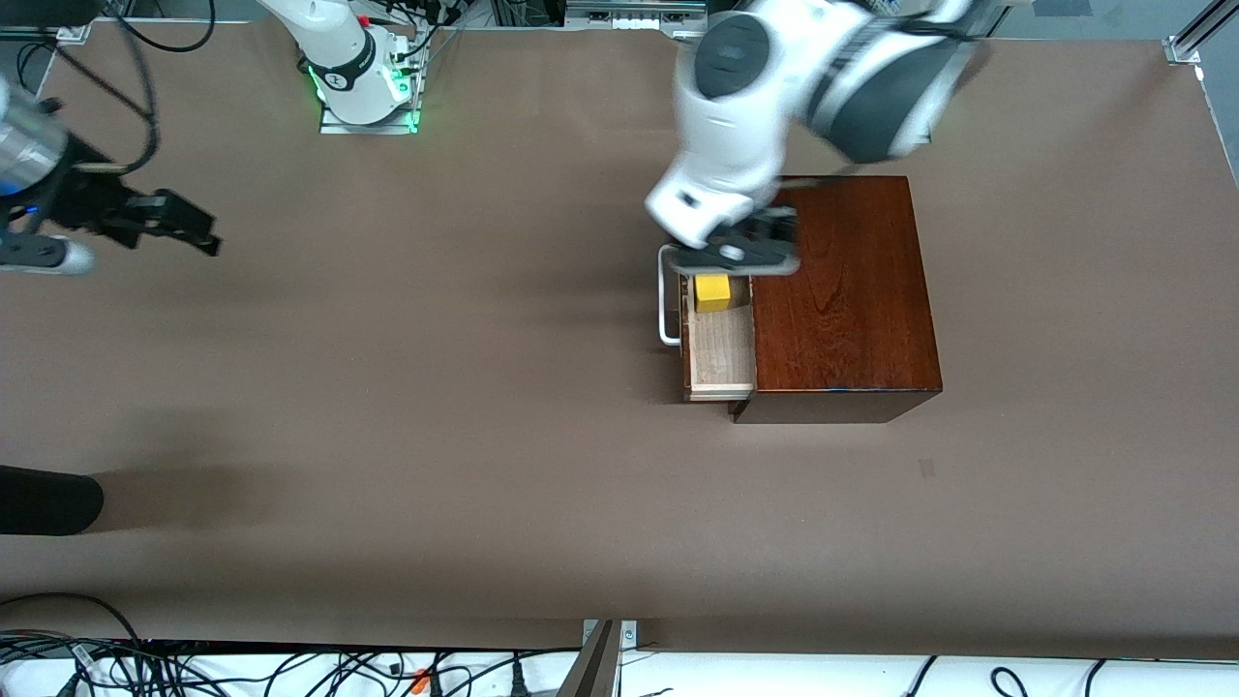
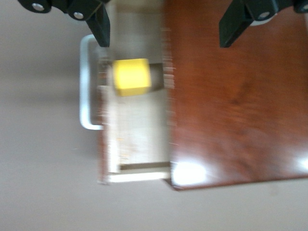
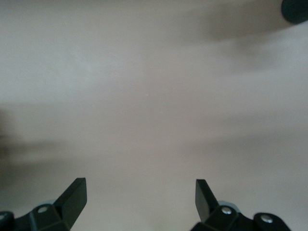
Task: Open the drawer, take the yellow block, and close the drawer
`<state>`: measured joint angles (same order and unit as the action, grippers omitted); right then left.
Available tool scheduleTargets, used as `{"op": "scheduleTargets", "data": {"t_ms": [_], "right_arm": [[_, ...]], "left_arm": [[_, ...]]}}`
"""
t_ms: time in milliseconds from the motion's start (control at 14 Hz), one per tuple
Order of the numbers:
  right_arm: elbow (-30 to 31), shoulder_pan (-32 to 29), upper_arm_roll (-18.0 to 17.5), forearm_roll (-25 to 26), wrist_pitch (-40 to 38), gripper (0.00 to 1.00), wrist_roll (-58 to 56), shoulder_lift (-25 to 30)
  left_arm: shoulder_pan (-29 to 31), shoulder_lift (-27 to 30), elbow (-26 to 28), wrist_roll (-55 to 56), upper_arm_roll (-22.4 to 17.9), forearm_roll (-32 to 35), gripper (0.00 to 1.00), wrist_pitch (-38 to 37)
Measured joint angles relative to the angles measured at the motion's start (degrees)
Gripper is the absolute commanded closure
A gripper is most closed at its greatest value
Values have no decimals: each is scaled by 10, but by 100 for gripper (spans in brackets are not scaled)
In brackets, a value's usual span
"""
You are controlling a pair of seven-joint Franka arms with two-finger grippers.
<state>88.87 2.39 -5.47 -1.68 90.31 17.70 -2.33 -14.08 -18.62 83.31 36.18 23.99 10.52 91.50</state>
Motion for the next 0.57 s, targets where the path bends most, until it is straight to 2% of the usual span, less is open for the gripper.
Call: {"op": "scheduleTargets", "data": {"t_ms": [285,427,570], "right_arm": [[-6,2,-94,-1,-2,0,231,0],[-6,16,-139,-2,8,0,363,-3],[-6,54,-162,-2,32,0,498,-12]], "left_arm": [[108,9,-56,-160,-1,-12,0,-86],[160,14,-71,-229,-1,-51,0,-118],[205,24,-75,-285,0,-72,0,-145]]}}
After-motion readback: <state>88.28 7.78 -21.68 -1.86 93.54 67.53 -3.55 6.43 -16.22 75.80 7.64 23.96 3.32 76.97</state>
